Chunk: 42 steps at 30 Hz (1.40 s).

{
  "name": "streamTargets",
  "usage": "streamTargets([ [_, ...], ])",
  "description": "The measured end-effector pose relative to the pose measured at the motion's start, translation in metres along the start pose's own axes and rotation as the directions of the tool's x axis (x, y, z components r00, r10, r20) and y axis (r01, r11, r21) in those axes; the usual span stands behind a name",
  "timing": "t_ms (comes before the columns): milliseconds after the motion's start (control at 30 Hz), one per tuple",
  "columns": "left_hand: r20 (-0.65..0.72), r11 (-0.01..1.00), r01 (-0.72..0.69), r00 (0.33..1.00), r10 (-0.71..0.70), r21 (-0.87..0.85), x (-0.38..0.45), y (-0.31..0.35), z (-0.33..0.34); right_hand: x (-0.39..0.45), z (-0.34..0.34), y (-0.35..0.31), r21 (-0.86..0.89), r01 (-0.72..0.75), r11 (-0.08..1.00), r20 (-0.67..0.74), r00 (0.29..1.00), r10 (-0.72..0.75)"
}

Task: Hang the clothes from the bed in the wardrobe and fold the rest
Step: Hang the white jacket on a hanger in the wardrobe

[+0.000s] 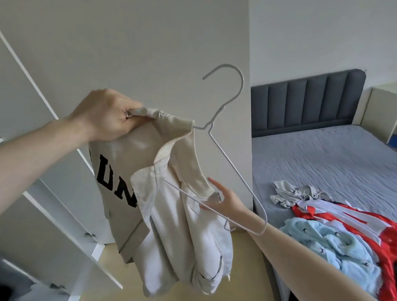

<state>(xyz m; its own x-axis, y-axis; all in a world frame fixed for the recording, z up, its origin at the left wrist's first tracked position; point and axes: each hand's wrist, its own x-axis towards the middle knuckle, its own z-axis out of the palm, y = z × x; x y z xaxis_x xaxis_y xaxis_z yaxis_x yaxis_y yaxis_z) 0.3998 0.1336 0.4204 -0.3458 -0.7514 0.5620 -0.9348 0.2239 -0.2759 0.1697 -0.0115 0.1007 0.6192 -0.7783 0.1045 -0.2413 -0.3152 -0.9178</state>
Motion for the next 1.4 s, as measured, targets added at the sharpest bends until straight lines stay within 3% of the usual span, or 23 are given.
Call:
streamTargets([
  [133, 0.027, 0.998, 0.021, 0.999, -0.023, 0.065, -0.015, -0.015, -0.019, 0.027, -0.023, -0.012, 0.015, 0.013, 1.0, -0.041, 0.999, -0.013],
  [267, 0.198, 0.954, 0.155, 0.958, -0.209, 0.257, -0.041, -0.049, -0.022, 0.045, -0.082, -0.047, -0.098, 0.025, 0.995, -0.269, 0.962, -0.05],
  [400, 0.225, 0.87, 0.274, 0.894, -0.388, 0.41, -0.058, -0.066, -0.01, 0.057, -0.13, -0.117, -0.345, 0.145, 0.927, -0.366, 0.889, -0.275],
  [533, 0.115, 0.754, 0.397, 0.844, -0.524, 0.524, -0.064, -0.074, 0.009, 0.045, -0.158, -0.19, -0.603, 0.215, 0.768, -0.361, 0.785, -0.504],
  [600, 0.069, 0.722, 0.491, 0.803, -0.592, 0.488, -0.062, -0.075, 0.019, 0.035, -0.159, -0.221, -0.595, 0.239, 0.768, -0.366, 0.769, -0.524],
  [700, 0.038, 0.698, 0.656, 0.72, -0.693, 0.287, -0.056, -0.073, 0.028, 0.01, -0.147, -0.266, -0.358, 0.363, 0.86, -0.333, 0.811, -0.481],
  [800, 0.067, 0.657, 0.752, 0.654, -0.753, 0.053, -0.042, -0.067, 0.032, -0.02, -0.108, -0.287, -0.193, 0.407, 0.893, -0.177, 0.881, -0.44],
  [933, 0.045, 0.678, 0.722, 0.689, -0.724, -0.14, -0.02, -0.051, 0.033, -0.039, -0.049, -0.269, -0.085, 0.303, 0.949, 0.182, 0.941, -0.284],
  [1000, 0.009, 0.71, 0.69, 0.718, -0.696, -0.142, -0.015, -0.044, 0.032, -0.037, -0.051, -0.256, -0.285, 0.289, 0.914, 0.29, 0.935, -0.205],
  [1067, -0.027, 0.725, 0.672, 0.73, -0.683, -0.149, -0.016, -0.041, 0.031, -0.029, -0.071, -0.244, -0.463, 0.344, 0.817, 0.231, 0.937, -0.264],
  [1100, -0.044, 0.734, 0.66, 0.738, -0.674, -0.16, -0.018, -0.041, 0.031, -0.027, -0.085, -0.241, -0.503, 0.356, 0.787, 0.117, 0.931, -0.346],
  [1167, -0.044, 0.742, 0.648, 0.748, -0.663, -0.169, -0.025, -0.039, 0.032, -0.019, -0.119, -0.236, -0.544, 0.401, 0.737, -0.16, 0.813, -0.56],
  [1200, -0.036, 0.75, 0.641, 0.756, -0.653, -0.163, -0.029, -0.037, 0.033, -0.011, -0.135, -0.232, -0.573, 0.396, 0.718, -0.231, 0.762, -0.605],
  [1233, -0.029, 0.758, 0.632, 0.764, -0.644, -0.162, -0.032, -0.036, 0.034, -0.004, -0.149, -0.229, -0.611, 0.354, 0.708, -0.243, 0.768, -0.593],
  [1333, -0.009, 0.746, 0.651, 0.753, -0.658, -0.142, -0.037, -0.035, 0.038, 0.016, -0.17, -0.208, -0.613, 0.186, 0.768, -0.104, 0.945, -0.312],
  [1400, -0.004, 0.733, 0.667, 0.739, -0.673, -0.133, -0.039, -0.036, 0.037, 0.021, -0.163, -0.184, -0.55, 0.162, 0.82, -0.018, 0.979, -0.205],
])
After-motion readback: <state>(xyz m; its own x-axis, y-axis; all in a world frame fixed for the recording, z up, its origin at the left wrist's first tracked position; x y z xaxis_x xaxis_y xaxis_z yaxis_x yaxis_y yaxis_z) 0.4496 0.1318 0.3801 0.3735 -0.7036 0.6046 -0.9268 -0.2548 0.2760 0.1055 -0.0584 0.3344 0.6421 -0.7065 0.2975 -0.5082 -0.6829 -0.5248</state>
